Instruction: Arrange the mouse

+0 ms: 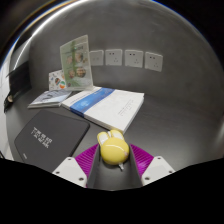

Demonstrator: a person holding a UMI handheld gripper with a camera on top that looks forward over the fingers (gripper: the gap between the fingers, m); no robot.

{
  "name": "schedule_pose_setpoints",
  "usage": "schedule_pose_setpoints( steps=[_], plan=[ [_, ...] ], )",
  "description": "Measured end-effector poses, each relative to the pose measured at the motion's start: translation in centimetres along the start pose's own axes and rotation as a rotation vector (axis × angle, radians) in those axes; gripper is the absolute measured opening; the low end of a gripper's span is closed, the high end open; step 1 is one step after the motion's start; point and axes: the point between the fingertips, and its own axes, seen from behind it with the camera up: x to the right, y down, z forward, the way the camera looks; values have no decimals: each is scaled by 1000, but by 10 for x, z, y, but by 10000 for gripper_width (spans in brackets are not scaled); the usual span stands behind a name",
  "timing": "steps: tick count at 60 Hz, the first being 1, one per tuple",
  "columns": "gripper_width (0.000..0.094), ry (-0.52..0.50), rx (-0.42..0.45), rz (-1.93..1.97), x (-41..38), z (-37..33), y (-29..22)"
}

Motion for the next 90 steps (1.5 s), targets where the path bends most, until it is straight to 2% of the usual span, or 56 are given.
schedule_pose_setpoints(
  steps=[8,11,12,13,14,15,16,21,29,33,37,46,59,61,62,63,64,65,68,75,76,77,90],
  plan=[
    [451,80,-3,37,-5,-7,5],
    [436,108,-4,54,-10,-12,8],
    [479,120,-4,60,-11,-14,9],
    [424,135,-6,65,-11,-17,9],
    [459,150,-3,71,-12,-18,10],
    [405,161,2,73,-13,-21,11],
    [404,176,8,80,-15,-23,10],
    [402,254,47,101,-28,-42,3],
    [401,389,159,132,-75,-94,-39],
    [402,425,222,158,-118,-113,-62],
    [400,443,245,184,-161,-120,-73],
    [400,438,159,228,-234,-84,-43],
    [401,438,16,280,-269,-38,16],
    [412,444,10,282,-269,-35,20],
    [468,450,32,279,-268,-34,17],
    [446,456,32,281,-268,-33,16],
    [546,456,31,279,-267,-33,17],
    [485,457,31,279,-267,-32,17],
    [543,445,37,283,-268,-32,15],
    [901,318,20,303,-287,-34,14],
    [845,305,13,302,-290,-37,15],
    [833,298,6,301,-292,-40,17],
    [855,285,26,253,-269,-98,33]
  ],
)
